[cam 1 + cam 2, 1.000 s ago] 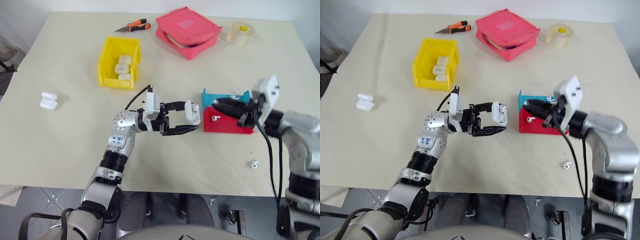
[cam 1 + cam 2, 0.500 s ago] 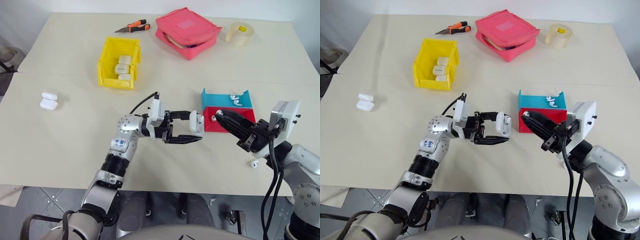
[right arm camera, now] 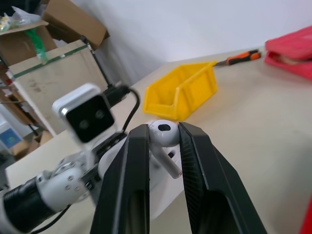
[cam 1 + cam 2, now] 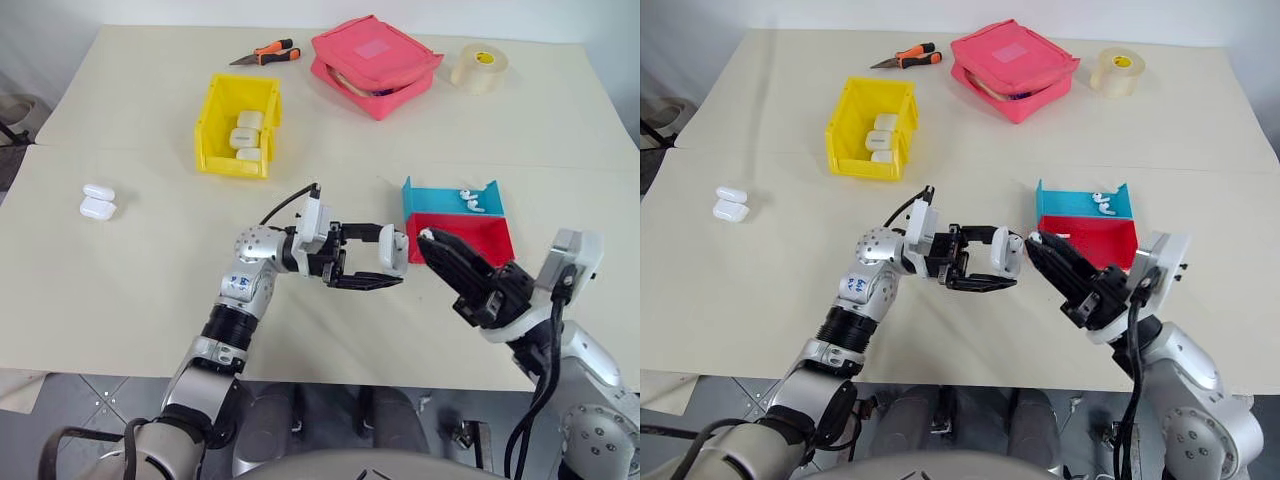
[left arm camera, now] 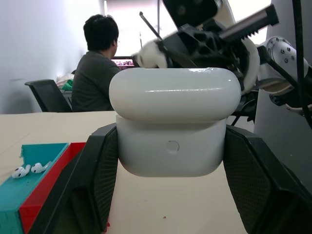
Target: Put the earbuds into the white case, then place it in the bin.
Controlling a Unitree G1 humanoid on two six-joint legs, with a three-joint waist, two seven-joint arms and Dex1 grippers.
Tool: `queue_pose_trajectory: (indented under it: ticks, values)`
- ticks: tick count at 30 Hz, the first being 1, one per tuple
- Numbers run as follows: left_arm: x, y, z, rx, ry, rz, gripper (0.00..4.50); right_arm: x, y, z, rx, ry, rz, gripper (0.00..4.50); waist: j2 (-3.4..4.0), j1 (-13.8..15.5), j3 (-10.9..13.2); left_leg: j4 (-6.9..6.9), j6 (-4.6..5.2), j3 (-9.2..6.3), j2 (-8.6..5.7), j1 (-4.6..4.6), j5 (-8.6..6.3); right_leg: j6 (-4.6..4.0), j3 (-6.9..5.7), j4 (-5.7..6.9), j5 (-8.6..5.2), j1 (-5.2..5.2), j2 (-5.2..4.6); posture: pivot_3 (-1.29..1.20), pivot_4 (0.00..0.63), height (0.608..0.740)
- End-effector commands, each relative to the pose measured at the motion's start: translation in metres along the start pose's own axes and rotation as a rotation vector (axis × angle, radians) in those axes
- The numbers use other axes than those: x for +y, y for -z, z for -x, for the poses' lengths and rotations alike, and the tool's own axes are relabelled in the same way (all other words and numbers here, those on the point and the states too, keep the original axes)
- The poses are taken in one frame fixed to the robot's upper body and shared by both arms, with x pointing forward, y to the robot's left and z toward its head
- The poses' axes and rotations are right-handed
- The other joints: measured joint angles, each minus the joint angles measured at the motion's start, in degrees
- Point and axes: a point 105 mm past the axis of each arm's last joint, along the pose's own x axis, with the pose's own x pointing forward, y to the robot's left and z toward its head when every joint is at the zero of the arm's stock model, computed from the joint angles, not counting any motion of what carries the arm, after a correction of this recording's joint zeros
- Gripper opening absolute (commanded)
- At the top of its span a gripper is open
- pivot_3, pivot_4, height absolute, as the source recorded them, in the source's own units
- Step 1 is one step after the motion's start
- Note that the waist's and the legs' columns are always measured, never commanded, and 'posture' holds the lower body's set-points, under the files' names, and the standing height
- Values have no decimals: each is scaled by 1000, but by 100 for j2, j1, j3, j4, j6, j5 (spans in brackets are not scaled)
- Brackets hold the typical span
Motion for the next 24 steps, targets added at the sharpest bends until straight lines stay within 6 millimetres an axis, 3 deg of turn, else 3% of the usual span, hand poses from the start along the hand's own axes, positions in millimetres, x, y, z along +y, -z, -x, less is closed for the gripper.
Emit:
queue_pose_trajectory:
  ticks: [1,18,24]
  values:
    - [2,-7,-5,-27,23,-36,2790,13,-7,-3,-51,-61,15,495,1,0,0,0,0,0,0,0,0,0,0,0,0,0,0,0,150,740]
    - [8,-13,-15,-75,17,-50,2790,17,5,-8,-44,-94,-32,495,0,4,0,0,2,0,0,0,-1,0,0,0,0,0,0,0,150,740]
    - [6,-19,-16,-95,18,-48,2790,1,15,-5,-39,-38,-29,495,0,1,0,0,3,1,0,0,-1,0,0,0,0,0,0,0,150,740]
